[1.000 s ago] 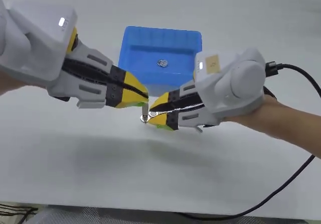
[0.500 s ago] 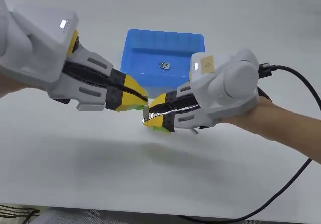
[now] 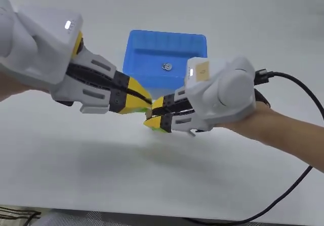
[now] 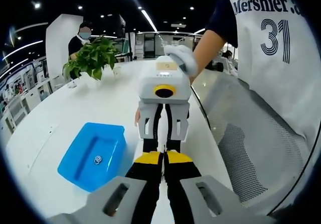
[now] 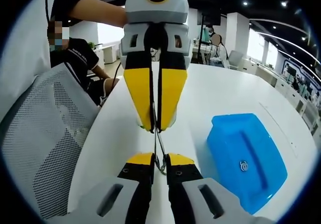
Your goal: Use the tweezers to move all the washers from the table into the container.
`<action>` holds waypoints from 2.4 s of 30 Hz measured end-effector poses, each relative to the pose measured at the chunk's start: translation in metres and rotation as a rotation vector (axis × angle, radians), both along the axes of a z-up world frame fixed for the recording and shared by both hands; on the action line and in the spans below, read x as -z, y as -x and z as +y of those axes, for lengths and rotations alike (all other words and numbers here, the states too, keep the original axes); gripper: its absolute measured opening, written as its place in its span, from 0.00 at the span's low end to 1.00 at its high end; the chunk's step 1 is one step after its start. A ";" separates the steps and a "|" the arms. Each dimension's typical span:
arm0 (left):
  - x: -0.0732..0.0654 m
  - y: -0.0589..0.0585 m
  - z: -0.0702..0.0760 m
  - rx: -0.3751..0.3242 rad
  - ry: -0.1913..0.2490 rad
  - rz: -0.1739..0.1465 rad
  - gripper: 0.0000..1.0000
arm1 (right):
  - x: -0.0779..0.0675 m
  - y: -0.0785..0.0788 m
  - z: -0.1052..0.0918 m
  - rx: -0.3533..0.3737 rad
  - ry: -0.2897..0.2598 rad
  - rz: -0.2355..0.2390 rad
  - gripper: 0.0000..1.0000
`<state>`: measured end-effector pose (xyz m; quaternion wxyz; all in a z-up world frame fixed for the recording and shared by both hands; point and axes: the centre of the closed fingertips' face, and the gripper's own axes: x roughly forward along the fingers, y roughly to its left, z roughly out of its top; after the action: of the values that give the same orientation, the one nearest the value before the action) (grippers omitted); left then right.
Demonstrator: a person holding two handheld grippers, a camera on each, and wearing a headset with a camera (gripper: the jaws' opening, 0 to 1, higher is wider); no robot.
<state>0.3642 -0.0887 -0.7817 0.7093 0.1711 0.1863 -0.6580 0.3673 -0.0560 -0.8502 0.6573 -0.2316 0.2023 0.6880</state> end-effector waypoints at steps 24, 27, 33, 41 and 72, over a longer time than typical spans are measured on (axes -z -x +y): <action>-0.035 -0.001 0.001 0.030 -0.007 -0.036 0.05 | -0.037 -0.002 -0.001 -0.011 -0.032 -0.064 0.10; -0.039 -0.004 0.000 0.039 -0.010 -0.048 0.05 | -0.041 -0.006 -0.002 -0.003 -0.036 -0.070 0.10; -0.031 0.000 -0.002 0.051 -0.016 -0.051 0.05 | -0.033 -0.001 -0.005 -0.002 -0.016 -0.076 0.10; -0.019 0.008 -0.003 0.050 -0.018 -0.034 0.05 | -0.020 0.006 -0.006 -0.012 0.004 -0.061 0.10; -0.003 -0.003 0.002 0.010 -0.031 -0.041 0.05 | -0.004 -0.004 -0.002 0.004 0.000 -0.032 0.10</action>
<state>0.3669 -0.0867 -0.7784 0.7069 0.1966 0.1812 -0.6548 0.3709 -0.0582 -0.8458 0.6620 -0.2423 0.1921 0.6828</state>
